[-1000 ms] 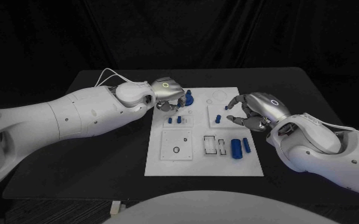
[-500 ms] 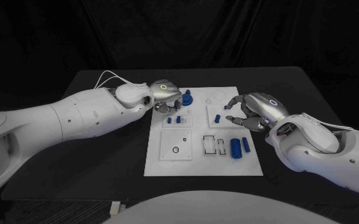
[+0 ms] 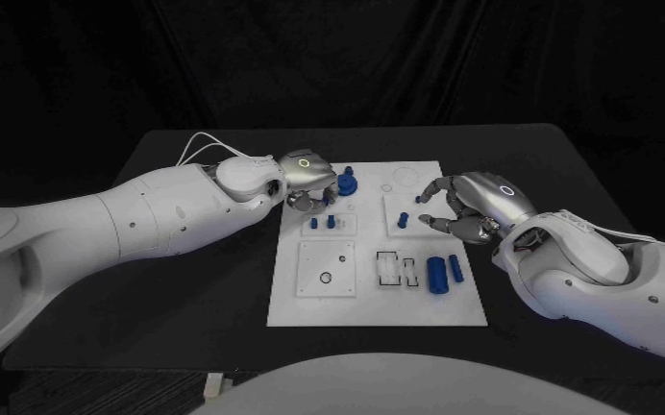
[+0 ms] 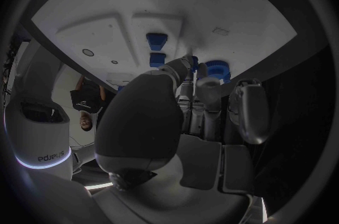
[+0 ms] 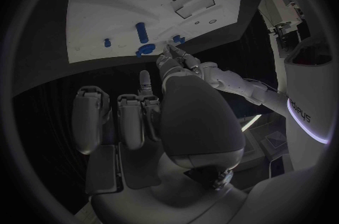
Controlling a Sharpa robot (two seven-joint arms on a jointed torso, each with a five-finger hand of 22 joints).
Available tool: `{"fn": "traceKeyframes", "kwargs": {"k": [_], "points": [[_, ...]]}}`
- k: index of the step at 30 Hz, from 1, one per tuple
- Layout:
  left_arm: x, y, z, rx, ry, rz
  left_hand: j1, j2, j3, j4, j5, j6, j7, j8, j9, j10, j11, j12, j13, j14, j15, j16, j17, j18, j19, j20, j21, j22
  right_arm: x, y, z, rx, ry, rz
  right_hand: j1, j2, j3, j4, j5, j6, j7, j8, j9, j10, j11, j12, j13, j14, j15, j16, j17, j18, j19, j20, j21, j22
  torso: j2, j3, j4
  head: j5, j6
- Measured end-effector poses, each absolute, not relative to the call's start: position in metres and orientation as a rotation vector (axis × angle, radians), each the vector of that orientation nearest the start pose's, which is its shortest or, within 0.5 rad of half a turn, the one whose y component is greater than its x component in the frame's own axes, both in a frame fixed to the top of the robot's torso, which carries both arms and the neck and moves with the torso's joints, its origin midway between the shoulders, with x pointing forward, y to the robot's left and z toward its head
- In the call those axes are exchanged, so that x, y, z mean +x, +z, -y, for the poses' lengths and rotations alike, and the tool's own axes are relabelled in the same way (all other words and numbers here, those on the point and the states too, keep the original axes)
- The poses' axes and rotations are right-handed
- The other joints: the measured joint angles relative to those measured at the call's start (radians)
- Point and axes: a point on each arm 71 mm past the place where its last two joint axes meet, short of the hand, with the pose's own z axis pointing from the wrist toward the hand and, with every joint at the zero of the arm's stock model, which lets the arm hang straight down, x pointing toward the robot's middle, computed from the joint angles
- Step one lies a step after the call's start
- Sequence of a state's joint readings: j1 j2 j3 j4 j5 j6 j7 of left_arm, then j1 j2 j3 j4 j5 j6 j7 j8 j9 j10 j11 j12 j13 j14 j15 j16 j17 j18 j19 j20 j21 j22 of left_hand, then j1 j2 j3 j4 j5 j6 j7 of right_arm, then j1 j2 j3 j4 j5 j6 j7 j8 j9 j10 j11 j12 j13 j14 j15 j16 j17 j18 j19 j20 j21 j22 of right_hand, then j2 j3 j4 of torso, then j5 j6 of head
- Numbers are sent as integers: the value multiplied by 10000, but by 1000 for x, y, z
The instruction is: Assemble the parts on the task board
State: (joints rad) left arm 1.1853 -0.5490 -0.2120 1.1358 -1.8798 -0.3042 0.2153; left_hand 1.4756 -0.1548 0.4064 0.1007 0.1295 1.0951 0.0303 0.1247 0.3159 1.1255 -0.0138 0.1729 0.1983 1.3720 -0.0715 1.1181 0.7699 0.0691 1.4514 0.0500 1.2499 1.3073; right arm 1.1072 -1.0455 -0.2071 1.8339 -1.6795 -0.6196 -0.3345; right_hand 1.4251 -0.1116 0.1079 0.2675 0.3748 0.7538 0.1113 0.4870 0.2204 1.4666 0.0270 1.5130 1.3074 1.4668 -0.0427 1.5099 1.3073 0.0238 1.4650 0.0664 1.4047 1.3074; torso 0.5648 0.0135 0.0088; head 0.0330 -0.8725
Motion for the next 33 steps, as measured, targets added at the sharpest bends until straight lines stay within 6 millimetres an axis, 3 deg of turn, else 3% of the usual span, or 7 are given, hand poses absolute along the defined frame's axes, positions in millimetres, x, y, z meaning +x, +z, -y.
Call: {"fn": "traceKeyframes", "kwargs": {"k": [33], "points": [[500,-273,-139,9091,-5887,-16327,-5,-7,26,28,-48,-144,-62,-172,-50,12,-62,-138,11,-190,2,-151,-272,0,-114,41,-246,6,382,-234,219,-1036,5558,-16044,-1,-1,0,0,0,0,0,0,-7,0,0,0,-1,0,0,0,0,0,0,0,0,0,-2,-1,3,-13,0]]}}
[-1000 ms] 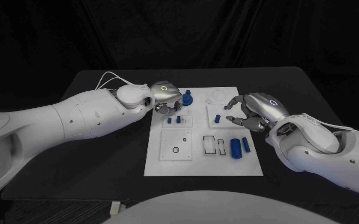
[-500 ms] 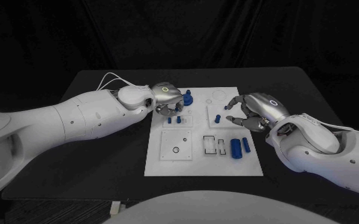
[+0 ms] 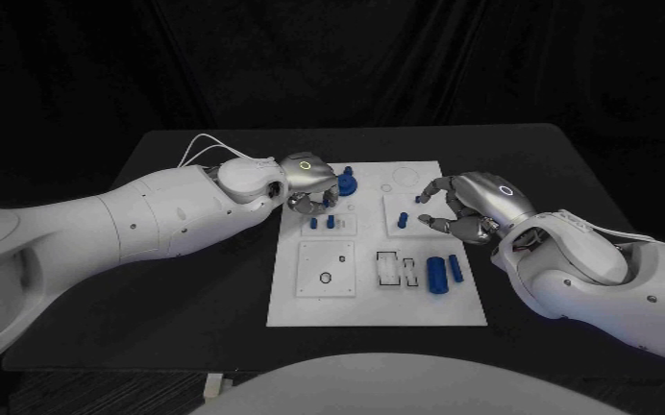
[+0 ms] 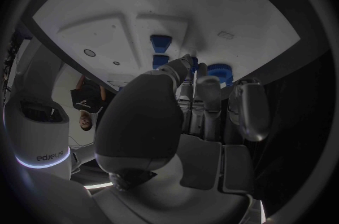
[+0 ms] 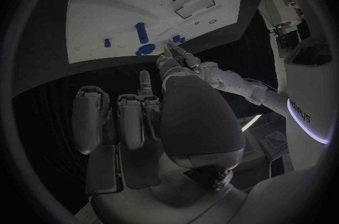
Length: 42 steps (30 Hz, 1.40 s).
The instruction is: Assemble the parts on the task board
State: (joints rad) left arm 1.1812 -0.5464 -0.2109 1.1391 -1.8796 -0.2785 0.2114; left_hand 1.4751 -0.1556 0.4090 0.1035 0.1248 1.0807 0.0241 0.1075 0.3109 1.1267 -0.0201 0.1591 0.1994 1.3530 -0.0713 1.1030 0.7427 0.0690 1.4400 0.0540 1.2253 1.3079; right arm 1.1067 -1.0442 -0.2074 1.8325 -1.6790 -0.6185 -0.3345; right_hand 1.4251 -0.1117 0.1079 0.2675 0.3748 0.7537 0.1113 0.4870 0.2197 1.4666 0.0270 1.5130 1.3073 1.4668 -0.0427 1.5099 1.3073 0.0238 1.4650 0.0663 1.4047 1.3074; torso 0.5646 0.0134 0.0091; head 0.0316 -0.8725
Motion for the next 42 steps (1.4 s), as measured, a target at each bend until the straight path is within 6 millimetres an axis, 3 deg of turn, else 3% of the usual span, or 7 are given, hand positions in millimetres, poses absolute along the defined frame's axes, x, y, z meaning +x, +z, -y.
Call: {"fn": "traceKeyframes", "kwargs": {"k": [6,18,23,27,31,39,42], "points": [[499,-279,-141,9069,-5751,-16630,-193,-193,-2,118,-98,-1023,-272,-439,-234,-851,10,-531,-111,-271,-5,-277,-375,1,-162,14,-300,-1,382,-234,219,-1038,5558,-16049,0,0,28,-28,0,0,0,0,-20,0,0,0,0,0,0,0,0,1,0,0,0,0,1,-1,1,12,0],[500,-278,-153,8827,-5530,-16561,-241,-241,-533,333,-348,-2725,-1084,-445,-865,-1982,313,-779,150,-381,105,-306,-455,1,-177,-3,-389,-2,381,-234,220,-1024,5520,-16060,0,0,28,-28,0,0,0,0,-19,0,0,0,0,0,0,0,0,0,0,0,0,0,7,-2,4,41,0],[499,-273,-158,8620,-5685,-15818,478,-352,-1355,1171,-381,-5416,-1725,-573,-1901,-2387,324,-663,474,-326,160,-269,-333,1,-163,10,-389,-2,381,-234,223,-999,5472,-16067,0,0,28,-28,0,0,0,0,-30,0,0,0,0,0,0,0,0,0,0,0,0,0,7,-2,8,33,0],[497,-267,-167,8394,-5808,-15081,675,-301,-1409,1511,-381,-4485,-1585,-410,-1873,-2515,344,-573,558,-325,160,-258,-326,1,-137,35,-389,-2,380,-233,226,-964,5413,-16072,0,0,27,-28,0,0,0,0,-30,0,0,0,-1,0,0,0,0,0,0,0,-37,0,5,-2,8,33,0],[495,-261,-179,8177,-5799,-14534,677,-300,-1398,1531,-381,-4076,-1527,-379,-1834,-2514,344,-556,582,-326,160,-258,-389,1,-137,35,-389,-2,378,-232,231,-919,5341,-16067,0,0,27,-28,0,0,0,0,-39,0,0,-41,-1,0,0,0,0,0,0,0,-37,0,1,-2,8,78,0],[490,-226,-216,7772,-5687,-12987,700,-198,-908,1821,-488,-2095,-1078,169,-1711,-1653,-15,488,789,-329,82,-308,-475,0,-137,35,-598,-3,396,-197,239,-1051,5079,-15189,143,-76,33,-30,-120,240,-41,-7,-125,-12,-8,-654,7,0,0,0,0,1,0,0,-37,0,0,-8,7,147,0],[481,-213,-233,7638,-5736,-12272,-549,105,-869,1860,-525,-1460,-872,398,-1677,-1197,-286,1056,964,-393,117,-503,-710,0,-228,126,-797,-3,407,-177,241,-1207,4972,-14653,398,-132,351,97,-348,1230,-298,-666,-452,-735,-329,-2273,-430,-20,-319,-115,0,76,6,-262,-137,0,-12,-12,7,141,0]]}}
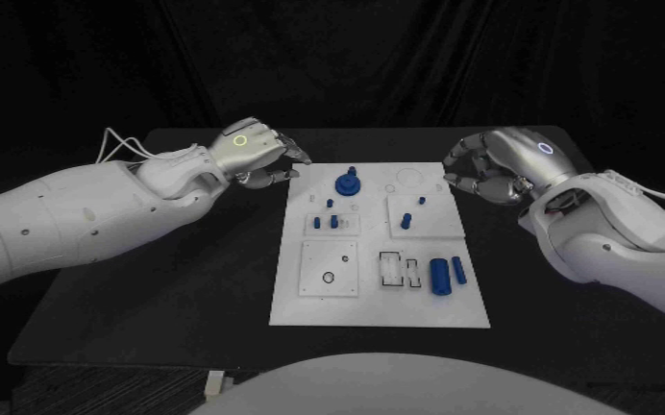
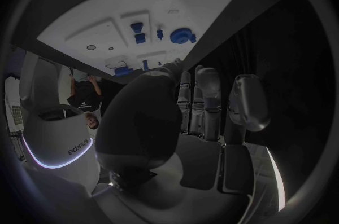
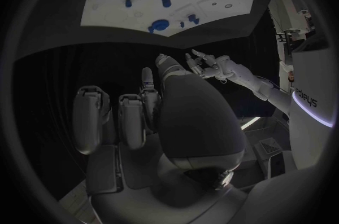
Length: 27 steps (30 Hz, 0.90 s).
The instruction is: Assemble the parts on the task board
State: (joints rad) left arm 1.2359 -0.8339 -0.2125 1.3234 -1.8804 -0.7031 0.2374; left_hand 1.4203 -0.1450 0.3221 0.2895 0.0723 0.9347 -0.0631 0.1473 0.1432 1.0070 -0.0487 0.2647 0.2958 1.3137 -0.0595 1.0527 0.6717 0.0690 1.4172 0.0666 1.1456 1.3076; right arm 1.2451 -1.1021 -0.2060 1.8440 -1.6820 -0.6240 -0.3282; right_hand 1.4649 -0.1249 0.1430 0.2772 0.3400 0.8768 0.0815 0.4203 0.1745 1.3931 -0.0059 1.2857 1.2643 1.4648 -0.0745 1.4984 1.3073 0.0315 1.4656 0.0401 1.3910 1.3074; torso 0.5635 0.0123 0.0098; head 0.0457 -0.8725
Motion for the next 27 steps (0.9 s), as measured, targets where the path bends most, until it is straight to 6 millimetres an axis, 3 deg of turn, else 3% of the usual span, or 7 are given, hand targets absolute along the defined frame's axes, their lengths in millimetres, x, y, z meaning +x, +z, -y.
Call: {"fn": "traceKeyframes", "kwargs": {"k": [5,7,10,12,14,18,27], "points": [[463,-198,-250,7166,-6042,-11444,-1886,-11,613,25,-188,180,-60,-168,-199,-483,-105,363,81,-1110,247,-1310,-1463,286,-1052,126,-2127,-1,422,-164,239,-1572,4868,-14159,518,-224,514,98,-304,814,88,-809,-290,-2733,113,-6329,-6103,15,98,-246,-4,85,-4,-15,-496,0,-7,-1,0,-51,0],[458,-194,-257,6489,-6393,-11511,-2700,-26,673,-9,-203,-34,216,-444,-319,-1205,259,63,-68,-2553,194,-2174,-1702,790,-3253,258,-5538,-74,434,-163,237,-1832,4751,-14014,649,-355,721,109,-469,920,195,-1094,-366,-3073,223,-7656,-7072,15,254,-305,-29,85,-51,96,-618,0,-2,-1,-1,-65,0],[458,-191,-265,4943,-7217,-12178,-3102,-663,561,37,-227,-583,759,-805,-505,-2667,875,-631,-402,-5387,830,-4086,-2305,775,-5604,438,-7959,-445,448,-165,230,-2295,4604,-13924,846,-552,925,72,-800,807,333,-1632,-528,-3379,504,-9286,-8381,11,493,-383,-162,91,-147,346,-836,0,-1,-3,0,-29,0],[460,-193,-266,3976,-7938,-12850,-2391,-801,-409,127,-123,-1876,1055,-677,-753,-4686,896,-1510,-929,-8800,1257,-6215,-3144,444,-8817,463,-9868,-1155,456,-168,227,-2607,4469,-14014,944,-650,959,56,-954,839,358,-1852,-580,-3420,662,-9864,-8924,19,572,-389,-237,238,-206,463,-948,0,0,-7,2,12,0],[461,-198,-265,2797,-8978,-13707,-3165,280,-1952,-92,924,-3822,929,-923,-897,-7257,524,-2043,-1791,-11950,1011,-9144,-5417,377,-12300,368,-10727,-4549,464,-175,223,-2965,4285,-14264,1108,-624,1091,39,-1658,912,361,-2015,-623,-3639,767,-10269,-9293,11,633,-474,-367,237,-256,514,-1138,0,5,-12,7,33,0],[462,-214,-262,176,-11034,-15036,-2889,1522,-3141,-8,1164,-5300,844,-1013,-992,-8991,430,-2108,-2388,-13073,922,-10470,-6654,950,-13876,795,-11172,-8983,473,-189,214,-3644,4018,-14952,882,-848,1323,82,-2411,917,366,-2318,-702,-4060,761,-10588,-9651,11,486,-477,-297,237,-314,454,-1294,0,8,-28,21,70,0],[469,-235,-275,-6488,-14138,-15091,-1015,2491,-4216,69,3023,-5650,720,-1048,-1020,-9604,171,-1480,-2658,-13148,1046,-10492,-6707,1021,-14040,885,-11244,-11320,483,-211,201,-4653,3596,-16117,637,-1091,1763,-114,-1343,736,187,-2637,-761,-4502,776,-10625,-9929,12,486,-420,-89,237,-296,398,-1294,0,34,-22,39,123,0]]}}
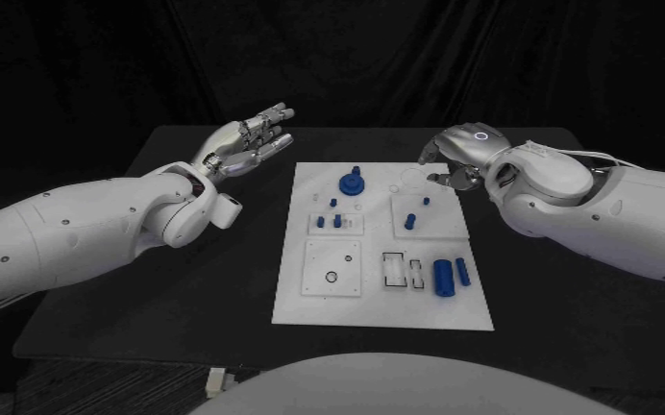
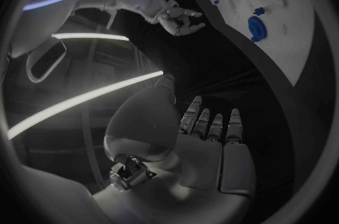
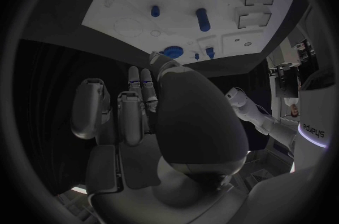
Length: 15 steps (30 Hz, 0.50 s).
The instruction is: Assemble the parts on the task board
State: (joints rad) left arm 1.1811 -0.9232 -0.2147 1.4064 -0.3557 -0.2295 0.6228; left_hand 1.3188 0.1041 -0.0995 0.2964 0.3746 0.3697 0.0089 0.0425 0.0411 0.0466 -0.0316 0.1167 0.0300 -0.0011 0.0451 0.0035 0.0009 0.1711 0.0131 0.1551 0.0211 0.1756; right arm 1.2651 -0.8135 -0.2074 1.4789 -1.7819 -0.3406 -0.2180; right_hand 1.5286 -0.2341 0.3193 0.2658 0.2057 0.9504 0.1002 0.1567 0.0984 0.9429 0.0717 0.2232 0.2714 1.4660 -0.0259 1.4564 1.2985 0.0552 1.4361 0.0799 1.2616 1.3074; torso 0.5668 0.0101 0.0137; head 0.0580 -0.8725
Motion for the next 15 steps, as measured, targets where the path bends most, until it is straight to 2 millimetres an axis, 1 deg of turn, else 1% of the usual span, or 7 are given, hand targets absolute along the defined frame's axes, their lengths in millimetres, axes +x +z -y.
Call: {"fn": "traceKeyframes", "kwargs": {"k": [3,5,7,9,10,13,15], "points": [[472,-237,-279,-7583,-14525,-14814,520,146,-52,-53,509,-21,-21,0,-8,-32,-31,101,-12,15,15,0,-1,-1,0,0,0,-76,483,-213,200,-4819,3540,-16306,0,0,161,-77,259,126,21,0,35,0,0,55,-64,0,0,0,29,-1,0,0,0,0,9,0,0,43,0],[473,-238,-282,-8001,-14669,-14672,895,196,-101,-101,923,-71,-1,0,-8,-85,0,180,-24,13,61,0,-1,-1,0,0,0,-119,484,-214,199,-4883,3521,-16378,-95,-95,219,-20,260,190,24,0,56,0,0,55,-99,0,0,41,49,-2,39,-32,0,0,10,-2,0,50,0],[474,-239,-284,-8336,-14795,-14539,1083,260,-107,-108,1125,-74,2,0,-8,-98,7,229,-23,15,87,0,-1,-2,0,0,0,-140,484,-215,200,-4931,3497,-16443,-151,-144,244,5,207,196,20,0,64,0,0,101,-126,0,0,40,77,-1,39,-32,0,0,9,-3,0,15,0],[475,-240,-284,-8534,-14895,-14452,1079,281,-180,-66,1104,-74,2,0,-8,-98,7,272,-24,15,87,0,-1,-2,1,1,0,-157,484,-216,201,-4950,3482,-16482,-338,-148,274,35,35,233,5,-20,77,12,-2,128,-149,0,0,52,94,-2,50,-43,33,0,8,-7,0,-47,0],[475,-240,-284,-8630,-14965,-14409,1017,343,-264,-41,1029,-74,2,0,-8,-98,7,301,-24,15,87,0,-1,-2,1,1,0,-172,484,-216,201,-4956,3472,-16503,-536,-156,275,72,-269,270,21,-63,92,81,-5,170,-175,0,0,107,97,-3,74,-67,107,0,7,-7,0,-69,0],[476,-240,-282,-8785,-15169,-14354,480,656,-588,-31,404,-74,2,0,-19,-143,50,366,-23,13,166,0,-1,-2,1,1,0,-211,484,-216,203,-4944,3459,-16545,-687,-156,257,103,-608,270,21,-68,107,96,-20,211,-199,0,0,108,97,-2,79,-62,117,0,-1,-6,0,-126,0],[476,-240,-281,-8838,-15270,-14340,290,750,-719,-27,221,-73,2,0,-20,-153,60,402,-23,15,195,0,0,-2,1,1,0,-229,483,-216,204,-4933,3451,-16567,-688,-155,257,102,-597,270,21,-109,114,96,-20,211,-212,0,0,108,96,-3,112,-30,117,0,-4,-6,-2,-145,0]]}}
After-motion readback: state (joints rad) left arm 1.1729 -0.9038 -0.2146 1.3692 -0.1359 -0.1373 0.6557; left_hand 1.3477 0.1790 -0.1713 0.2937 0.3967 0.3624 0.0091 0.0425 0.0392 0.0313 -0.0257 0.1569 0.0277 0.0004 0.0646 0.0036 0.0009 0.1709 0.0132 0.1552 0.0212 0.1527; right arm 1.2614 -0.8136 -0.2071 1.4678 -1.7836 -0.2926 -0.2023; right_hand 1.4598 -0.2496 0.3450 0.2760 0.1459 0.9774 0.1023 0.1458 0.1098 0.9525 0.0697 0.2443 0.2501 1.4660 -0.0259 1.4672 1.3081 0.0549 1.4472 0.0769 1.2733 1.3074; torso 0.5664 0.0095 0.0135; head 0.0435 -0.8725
